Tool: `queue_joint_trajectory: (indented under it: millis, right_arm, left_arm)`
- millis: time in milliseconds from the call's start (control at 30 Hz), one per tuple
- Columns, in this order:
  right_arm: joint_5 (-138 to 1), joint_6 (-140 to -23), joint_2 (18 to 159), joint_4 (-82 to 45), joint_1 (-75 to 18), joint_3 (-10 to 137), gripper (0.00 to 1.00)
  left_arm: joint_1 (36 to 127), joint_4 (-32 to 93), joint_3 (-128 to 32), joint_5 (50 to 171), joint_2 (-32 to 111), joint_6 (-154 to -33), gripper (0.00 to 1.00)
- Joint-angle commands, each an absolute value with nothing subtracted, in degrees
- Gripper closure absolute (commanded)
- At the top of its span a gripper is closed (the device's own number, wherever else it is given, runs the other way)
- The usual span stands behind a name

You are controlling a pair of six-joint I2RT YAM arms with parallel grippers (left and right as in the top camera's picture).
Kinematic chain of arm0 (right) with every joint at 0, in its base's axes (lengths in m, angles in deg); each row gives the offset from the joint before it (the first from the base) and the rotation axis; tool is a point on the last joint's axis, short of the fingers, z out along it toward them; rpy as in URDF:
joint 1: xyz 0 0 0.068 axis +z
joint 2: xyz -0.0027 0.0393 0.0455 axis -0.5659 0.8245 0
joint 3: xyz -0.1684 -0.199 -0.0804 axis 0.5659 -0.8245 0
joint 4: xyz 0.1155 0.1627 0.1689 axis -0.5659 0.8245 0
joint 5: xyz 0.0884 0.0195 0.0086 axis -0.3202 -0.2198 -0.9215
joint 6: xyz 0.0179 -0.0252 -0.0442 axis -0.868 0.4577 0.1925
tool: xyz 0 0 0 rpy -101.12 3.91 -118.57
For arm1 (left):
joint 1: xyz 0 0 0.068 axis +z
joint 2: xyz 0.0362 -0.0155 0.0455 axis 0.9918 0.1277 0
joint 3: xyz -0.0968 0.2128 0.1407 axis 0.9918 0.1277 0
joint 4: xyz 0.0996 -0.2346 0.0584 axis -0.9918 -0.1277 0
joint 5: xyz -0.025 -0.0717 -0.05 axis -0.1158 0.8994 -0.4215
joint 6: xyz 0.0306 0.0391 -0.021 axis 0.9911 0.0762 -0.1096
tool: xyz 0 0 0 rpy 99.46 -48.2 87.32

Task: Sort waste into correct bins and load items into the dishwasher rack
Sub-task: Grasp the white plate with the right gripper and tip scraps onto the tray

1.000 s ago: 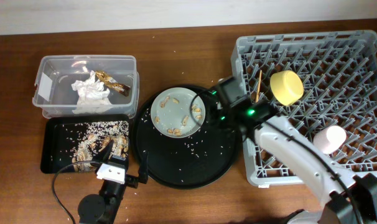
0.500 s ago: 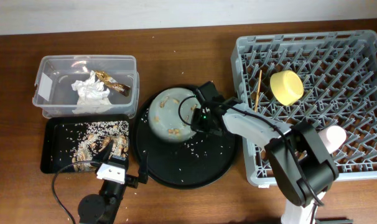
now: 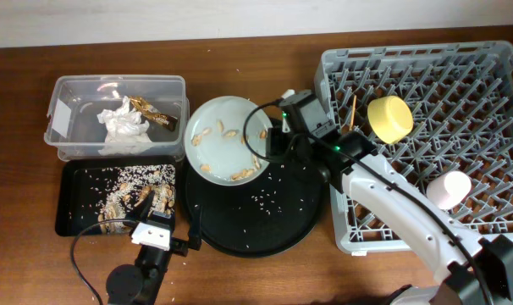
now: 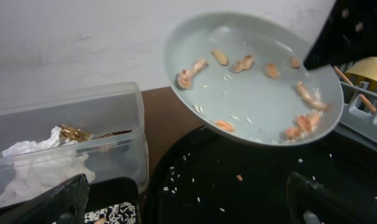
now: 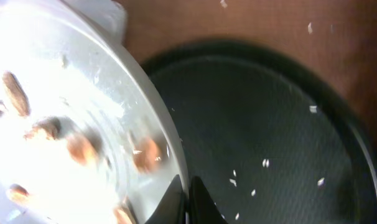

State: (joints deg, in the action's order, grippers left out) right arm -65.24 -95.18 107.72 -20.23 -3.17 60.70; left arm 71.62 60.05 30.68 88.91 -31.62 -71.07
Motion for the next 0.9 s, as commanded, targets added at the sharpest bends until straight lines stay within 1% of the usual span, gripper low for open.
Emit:
queue_joint_trajectory:
  millis: [0, 100, 167, 300, 400, 433, 500, 600, 633, 700, 867]
  right_arm:
    - [-59.9, -91.2, 106.3, -17.9, 1.3, 65.7, 0.96]
    - [-58.9, -92.5, 106.3, -10.1, 2.7, 68.0, 0.96]
    - [-55.8, -92.4, 106.3, -7.6, 2.5, 68.0, 0.96]
    - [-43.4, -89.8, 106.6, -7.4, 2.6, 68.0, 0.96]
    - [-28.3, -88.4, 108.3, -4.7, 3.5, 68.0, 0.96]
    - [-23.1, -88.4, 109.3, -3.7, 4.4, 68.0, 0.96]
    - [-21.1, -87.1, 110.6, -3.3, 5.8, 68.0, 0.96]
    - [-11.7, -85.1, 114.4, -3.2, 9.6, 68.0, 0.96]
    - [-5.8, -82.5, 116.6, -3.2, 11.6, 68.0, 0.96]
    - [3.3, -82.0, 118.8, -3.4, 14.3, 68.0, 0.96]
    - [7.7, -82.4, 118.3, -4.9, 15.5, 68.1, 0.96]
  left_arm:
    - [72.0, 60.2, 31.0, 89.5, -31.9, -70.6, 0.01]
    - [72.0, 60.2, 31.0, 89.5, -31.9, -70.6, 0.01]
    - [72.0, 60.2, 31.0, 89.5, -31.9, -70.6, 0.01]
    - [72.0, 60.2, 31.0, 89.5, -31.9, -70.6, 0.01]
    - [72.0, 60.2, 31.0, 89.5, -31.9, -70.6, 0.01]
    - [72.0, 60.2, 31.0, 89.5, -31.9, -70.6, 0.01]
    - [72.0, 60.2, 31.0, 89.5, -31.9, -70.6, 0.01]
    - [72.0, 60.2, 31.0, 89.5, -31.9, -70.6, 0.01]
    - [72.0, 60.2, 31.0, 89.5, -31.9, -70.6, 0.01]
    - [72.0, 60.2, 31.0, 89.5, -31.9, -70.6, 0.01]
    - [72.0, 60.2, 31.0, 89.5, -31.9, -70.6, 0.01]
